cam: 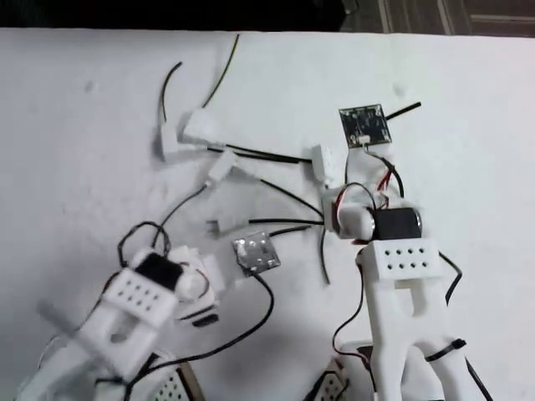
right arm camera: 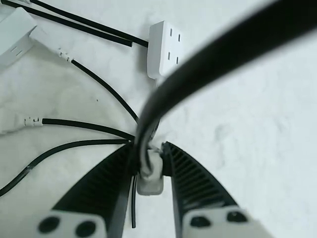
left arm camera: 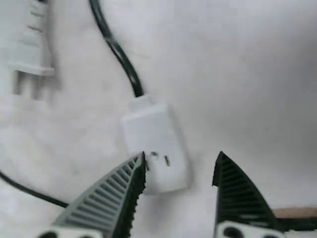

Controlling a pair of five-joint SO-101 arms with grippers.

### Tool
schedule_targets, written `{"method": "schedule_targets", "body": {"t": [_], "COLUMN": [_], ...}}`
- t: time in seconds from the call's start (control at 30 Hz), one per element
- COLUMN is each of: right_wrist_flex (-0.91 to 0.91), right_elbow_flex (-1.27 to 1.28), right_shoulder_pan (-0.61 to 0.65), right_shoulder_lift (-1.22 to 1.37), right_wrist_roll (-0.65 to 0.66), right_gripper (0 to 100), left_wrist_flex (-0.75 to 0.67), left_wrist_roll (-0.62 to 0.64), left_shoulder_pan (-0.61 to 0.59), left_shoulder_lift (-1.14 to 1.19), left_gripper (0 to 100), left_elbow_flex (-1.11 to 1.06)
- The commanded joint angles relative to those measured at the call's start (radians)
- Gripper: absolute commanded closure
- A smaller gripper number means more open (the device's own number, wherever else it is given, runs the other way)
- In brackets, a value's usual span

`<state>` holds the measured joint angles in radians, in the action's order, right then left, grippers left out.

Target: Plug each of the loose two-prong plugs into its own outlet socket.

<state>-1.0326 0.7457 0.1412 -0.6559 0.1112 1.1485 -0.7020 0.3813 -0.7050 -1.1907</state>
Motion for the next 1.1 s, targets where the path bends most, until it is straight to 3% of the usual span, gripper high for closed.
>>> {"method": "schedule_targets", "body": {"t": [0.0, 0.27, 0.43, 0.63, 0.83, 1.07], "right_wrist_flex": [0.01, 0.015, 0.015, 0.016, 0.016, 0.016], "right_elbow_flex": [-0.04, -0.026, -0.026, -0.026, -0.025, -0.025], "right_shoulder_pan": [-0.008, -0.005, -0.005, -0.005, -0.004, -0.004], "right_shoulder_lift": [0.002, 0.002, 0.002, 0.002, 0.002, 0.002], "right_wrist_roll": [0.003, 0.003, 0.003, 0.003, 0.003, 0.003], "right_gripper": [98.1, 98.1, 98.1, 98.1, 98.1, 98.1], "left_wrist_flex": [-0.002, 0.029, 0.029, 0.028, 0.035, 0.094], "left_wrist_roll": [0.035, 0.04, -0.037, -0.037, 0.032, -0.008], "left_shoulder_pan": [-0.013, -0.183, -0.286, -0.349, -0.415, -0.417], "left_shoulder_lift": [0.228, 0.572, 0.588, 0.588, 0.588, 0.588], "left_gripper": [77, 79, 82, 81, 70, 69], "left_elbow_flex": [0.137, 0.42, 0.486, 0.517, 0.606, 0.694]}}
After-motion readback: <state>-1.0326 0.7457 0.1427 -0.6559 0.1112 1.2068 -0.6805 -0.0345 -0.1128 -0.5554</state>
